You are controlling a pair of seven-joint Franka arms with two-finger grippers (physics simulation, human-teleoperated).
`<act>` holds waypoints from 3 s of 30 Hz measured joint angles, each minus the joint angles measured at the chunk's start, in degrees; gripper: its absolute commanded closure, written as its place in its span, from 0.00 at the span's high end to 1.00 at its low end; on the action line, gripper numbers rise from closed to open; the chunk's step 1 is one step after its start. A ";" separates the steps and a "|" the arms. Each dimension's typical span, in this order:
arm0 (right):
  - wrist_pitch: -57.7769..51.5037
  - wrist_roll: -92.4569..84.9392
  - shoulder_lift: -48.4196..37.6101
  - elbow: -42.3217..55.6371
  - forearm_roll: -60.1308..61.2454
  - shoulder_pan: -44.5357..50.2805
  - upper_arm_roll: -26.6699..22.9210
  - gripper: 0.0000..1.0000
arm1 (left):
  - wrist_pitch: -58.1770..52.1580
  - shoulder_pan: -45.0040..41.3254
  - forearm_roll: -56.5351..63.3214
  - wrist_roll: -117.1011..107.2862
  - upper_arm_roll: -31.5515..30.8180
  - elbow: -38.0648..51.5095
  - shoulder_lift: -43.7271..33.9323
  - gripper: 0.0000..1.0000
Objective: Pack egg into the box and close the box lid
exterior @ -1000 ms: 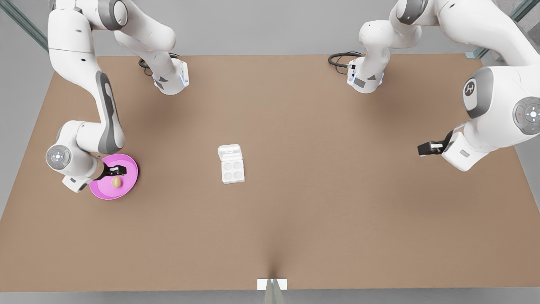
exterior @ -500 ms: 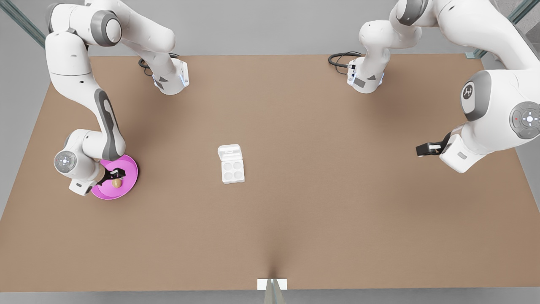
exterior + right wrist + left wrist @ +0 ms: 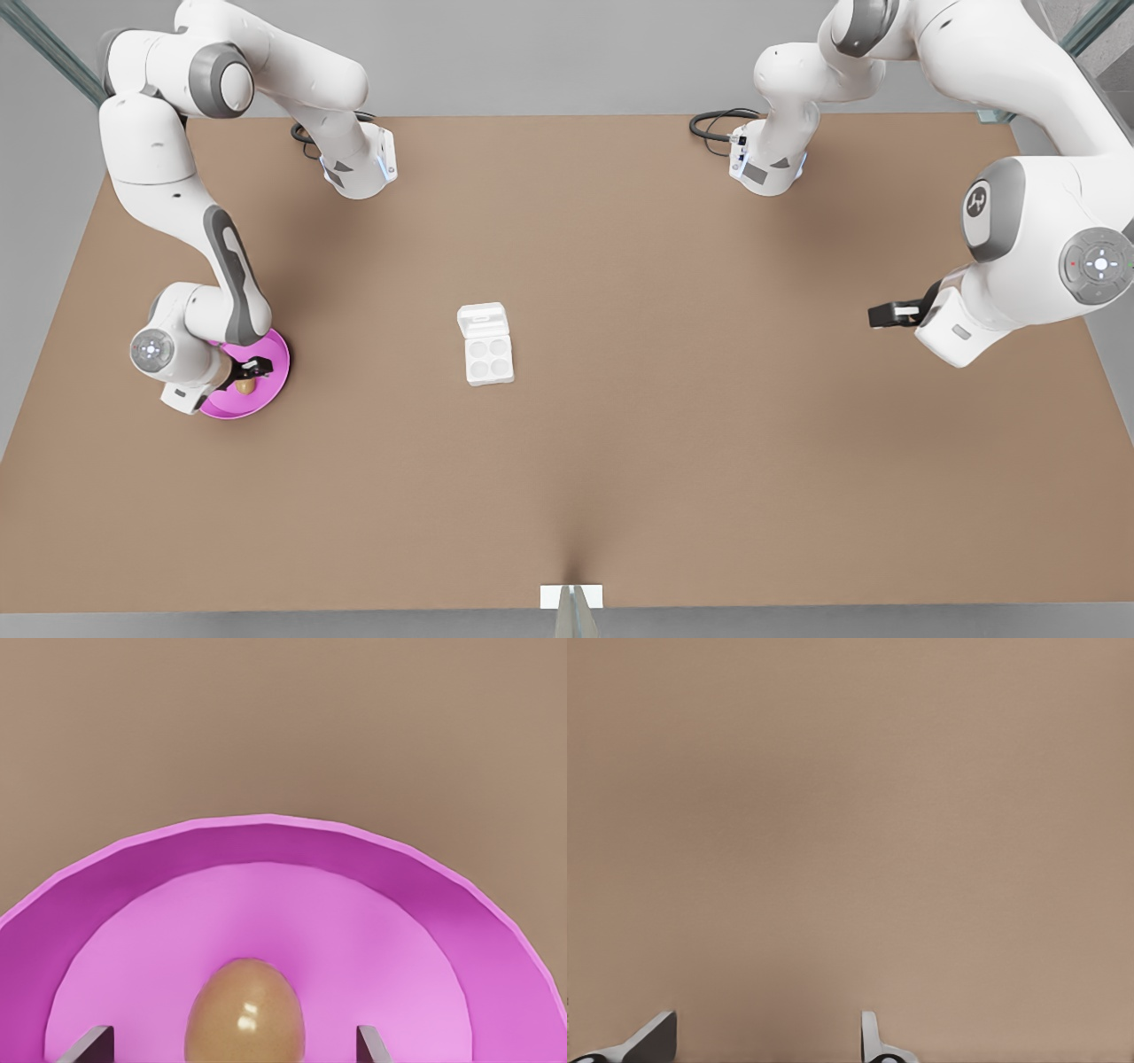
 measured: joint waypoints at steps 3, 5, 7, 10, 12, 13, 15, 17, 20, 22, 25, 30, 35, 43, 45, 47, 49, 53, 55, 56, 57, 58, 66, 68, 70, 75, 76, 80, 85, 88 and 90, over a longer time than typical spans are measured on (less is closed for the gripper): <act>-0.01 -0.13 -0.08 -0.27 0.00 -0.01 0.00 0.89 | -0.62 -0.46 0.01 -0.09 0.00 0.07 0.17 1.00; -0.01 -0.13 -0.17 -0.27 0.00 0.07 0.00 0.85 | -0.97 -0.46 0.01 -0.09 0.00 0.06 0.26 1.00; -0.01 -0.18 -0.12 -0.18 0.00 0.07 0.00 0.88 | -0.97 -0.56 0.00 -0.09 0.00 0.04 0.26 1.00; -0.10 -0.28 -0.08 -0.36 0.00 -0.01 0.00 0.86 | -0.97 -0.55 0.00 -0.09 0.00 0.07 0.35 1.00; -0.10 -0.63 -0.01 -0.45 0.00 -0.01 0.00 0.86 | -0.97 -0.55 0.01 -0.09 0.00 0.07 0.35 1.00; -0.10 -0.65 -0.01 -0.45 0.00 -0.09 0.00 0.86 | -0.97 -0.57 0.00 -0.09 0.00 0.04 0.35 1.00; -0.10 -0.65 0.00 -0.45 0.00 -0.19 0.00 0.86 | -0.99 -0.55 0.00 -0.09 0.00 -0.02 0.52 1.00; -0.10 -0.65 0.14 -0.53 0.00 -0.19 0.00 0.84 | -0.98 -0.61 0.01 -0.09 0.00 -0.02 0.61 1.00; -0.10 -0.92 0.18 -0.37 0.00 -0.19 0.00 0.80 | -1.02 -0.64 -0.01 -0.09 0.00 -0.02 0.61 1.00; -0.10 -0.92 0.18 -0.36 0.00 -0.19 0.00 0.74 | -1.00 -0.64 -0.01 -0.09 0.00 -0.02 0.61 1.00; -0.10 -1.00 0.18 -0.45 0.00 -0.19 0.00 0.71 | -1.06 -0.64 -0.02 -0.09 0.00 -0.02 0.61 1.00; -0.10 -1.53 0.27 -0.37 0.00 -0.19 0.00 0.66 | -1.63 -0.80 0.00 -0.16 0.08 0.06 0.45 1.00; -0.18 -1.62 0.44 -0.10 0.00 -0.19 0.00 0.64 | -2.20 -0.81 0.06 -0.18 0.44 0.06 0.27 1.00; -0.19 -2.11 0.44 0.21 0.00 -0.19 0.00 0.64 | -2.84 -0.90 0.07 -0.18 0.35 0.07 0.09 1.00; -0.21 -2.15 0.53 0.43 0.00 -0.19 0.00 0.64 | -2.90 -0.91 0.07 -0.18 0.35 0.07 -0.05 1.00; -0.19 -2.15 0.61 0.43 0.00 -0.28 0.00 0.63 | -2.83 -0.90 0.08 -0.18 0.26 0.07 0.08 1.00; -0.19 -2.15 0.62 0.43 0.00 -0.28 0.00 0.60 | -2.81 -0.89 0.09 -0.18 0.19 0.07 0.09 1.00; -0.27 -2.15 0.53 0.52 0.00 -0.19 0.09 0.59 | -2.82 -0.90 0.07 -0.18 0.17 0.02 0.40 1.00; -0.27 -2.50 0.53 0.51 0.00 -0.28 0.09 0.59 | -2.90 -0.90 0.05 -0.18 0.17 0.01 0.36 1.00; -0.27 -2.50 0.53 0.52 0.00 -0.28 0.08 0.59 | -2.90 -0.90 0.04 -0.18 0.17 0.06 0.39 1.00; -0.27 -2.50 0.53 0.52 0.00 -0.28 0.09 0.59 | -2.90 -0.90 0.04 -0.18 0.17 0.01 0.41 1.00; -0.27 -2.50 0.58 0.68 0.00 -0.29 0.07 0.59 | -2.90 -0.90 0.03 -0.18 0.17 0.01 0.44 1.00; -0.36 -2.55 0.62 0.87 0.09 -0.54 0.09 0.58 | -2.99 -0.90 0.01 -0.18 0.17 -0.02 0.44 1.00; -0.41 -2.51 0.58 1.11 0.09 -0.45 0.09 0.58 | -3.08 -0.90 0.00 -0.18 0.17 -0.02 0.44 1.00; -0.50 -2.50 0.62 1.44 0.09 -0.37 0.09 0.58 | -3.08 -0.88 0.01 -0.15 0.12 -0.02 0.44 1.00; -0.54 -2.50 0.97 1.83 0.13 -0.36 0.09 0.55 | -3.34 -0.99 -0.04 -0.14 0.08 -0.02 0.44 1.00; -0.53 -2.50 0.97 1.82 0.12 -0.31 0.09 0.55 | -3.34 -0.99 -0.05 -0.16 0.08 -0.02 0.44 1.00; -0.54 -2.57 0.97 1.84 0.26 -0.28 0.09 0.52 | -3.43 -1.08 -0.06 -0.17 0.08 -0.02 0.44 1.00; -0.56 -2.91 0.96 1.80 0.71 -0.20 0.11 0.53 | -3.71 -1.08 -0.06 -0.18 0.08 -0.02 0.35 1.00; -0.57 -2.95 1.01 1.79 0.79 -0.20 0.11 0.56 | -3.78 -1.22 -0.06 -0.18 0.09 -0.02 0.35 1.00; -0.49 -2.89 1.05 1.84 0.76 -0.20 0.11 0.56 | -3.78 -1.41 -0.06 -0.18 0.09 -0.02 0.35 1.00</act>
